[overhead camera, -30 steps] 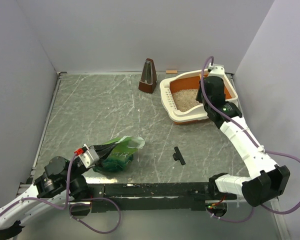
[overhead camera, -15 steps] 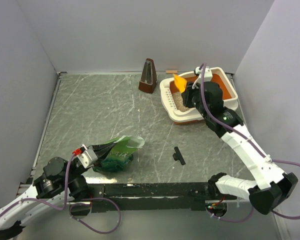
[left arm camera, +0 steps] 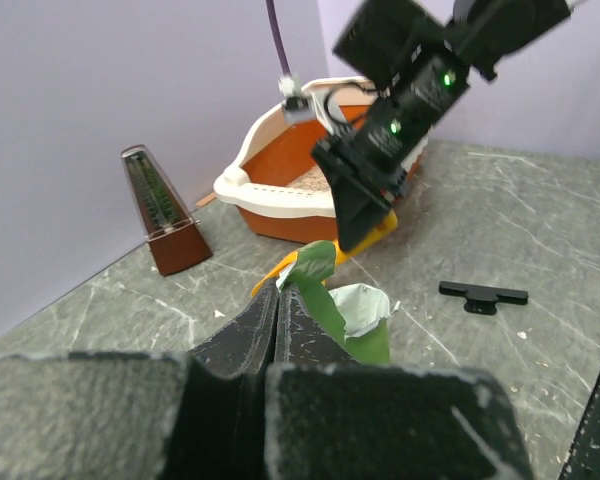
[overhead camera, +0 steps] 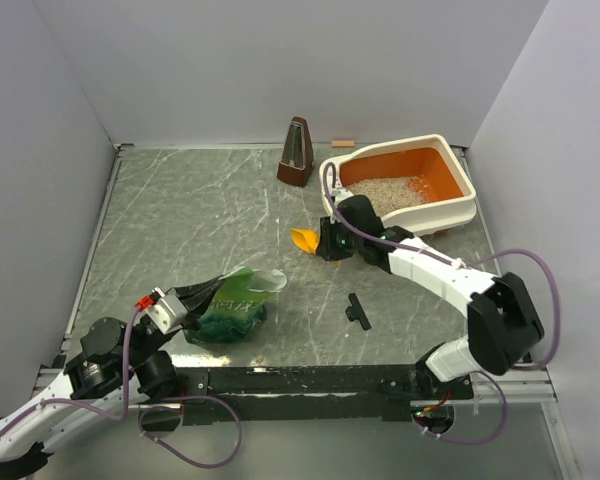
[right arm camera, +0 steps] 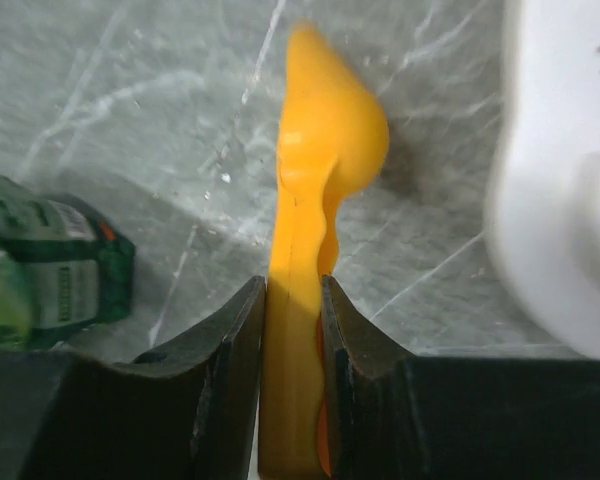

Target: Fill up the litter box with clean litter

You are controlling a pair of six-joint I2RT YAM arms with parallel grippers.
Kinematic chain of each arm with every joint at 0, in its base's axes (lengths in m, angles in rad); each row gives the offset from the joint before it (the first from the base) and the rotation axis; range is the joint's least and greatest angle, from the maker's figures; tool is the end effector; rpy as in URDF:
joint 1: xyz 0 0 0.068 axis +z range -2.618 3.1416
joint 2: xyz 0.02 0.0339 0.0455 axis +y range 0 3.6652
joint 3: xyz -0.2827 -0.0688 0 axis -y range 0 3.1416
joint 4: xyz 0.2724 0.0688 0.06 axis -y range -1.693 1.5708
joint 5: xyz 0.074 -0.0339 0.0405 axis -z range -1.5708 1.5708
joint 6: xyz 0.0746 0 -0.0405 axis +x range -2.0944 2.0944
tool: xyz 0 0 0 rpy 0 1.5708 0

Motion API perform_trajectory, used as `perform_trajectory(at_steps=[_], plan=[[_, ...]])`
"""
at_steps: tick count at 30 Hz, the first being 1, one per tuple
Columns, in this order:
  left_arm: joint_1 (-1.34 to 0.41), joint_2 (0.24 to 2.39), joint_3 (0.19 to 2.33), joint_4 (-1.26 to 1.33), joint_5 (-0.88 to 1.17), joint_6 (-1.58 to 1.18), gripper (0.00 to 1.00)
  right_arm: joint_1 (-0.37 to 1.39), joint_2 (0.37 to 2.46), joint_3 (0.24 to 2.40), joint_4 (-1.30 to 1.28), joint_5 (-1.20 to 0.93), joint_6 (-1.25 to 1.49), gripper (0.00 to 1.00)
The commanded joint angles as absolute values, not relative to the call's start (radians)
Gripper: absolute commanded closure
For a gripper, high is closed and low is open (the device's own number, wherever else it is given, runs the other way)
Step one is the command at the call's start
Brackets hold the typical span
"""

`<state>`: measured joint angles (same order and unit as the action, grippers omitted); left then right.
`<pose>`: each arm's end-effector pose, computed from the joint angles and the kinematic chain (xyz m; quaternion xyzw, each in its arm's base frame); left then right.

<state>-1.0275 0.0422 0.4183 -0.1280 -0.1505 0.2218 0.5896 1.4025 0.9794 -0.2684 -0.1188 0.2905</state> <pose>0.0675 -0.0902 0.3176 0.3100 0.5315 -0.2660 0.7420 0.2941 0.2074 0.2406 -0.1596 0.8895 0.2296 0.3615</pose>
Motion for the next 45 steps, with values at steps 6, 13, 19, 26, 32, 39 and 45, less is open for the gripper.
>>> perform_trajectory(at_steps=[6,13,19,26,32,39,45], plan=[[-1.009,0.018,0.414,-0.008,-0.251,0.221,0.99,0.597,1.517,0.934,-0.152,-0.026,0.327,0.84],[-0.997,0.040,0.425,0.023,-0.337,0.198,0.99,0.595,1.692,1.083,-0.229,-0.017,0.304,0.47],[-0.997,0.022,0.468,0.018,-0.405,0.167,0.99,0.595,1.663,1.146,-0.256,-0.003,0.241,0.30],[-0.997,0.011,0.522,-0.074,-0.494,0.107,0.99,0.595,1.421,1.057,-0.198,-0.274,0.051,0.24],[-0.997,0.005,0.543,-0.107,-0.561,0.075,0.99,0.595,1.286,0.945,-0.106,-0.616,-0.167,0.23],[-0.997,0.005,0.560,-0.158,-0.557,0.057,0.99,0.615,1.362,1.051,-0.201,-0.903,-0.369,0.23],[-0.997,-0.035,0.568,-0.190,-0.554,0.046,0.99,0.660,1.430,1.134,-0.198,-0.949,-0.501,0.23]])
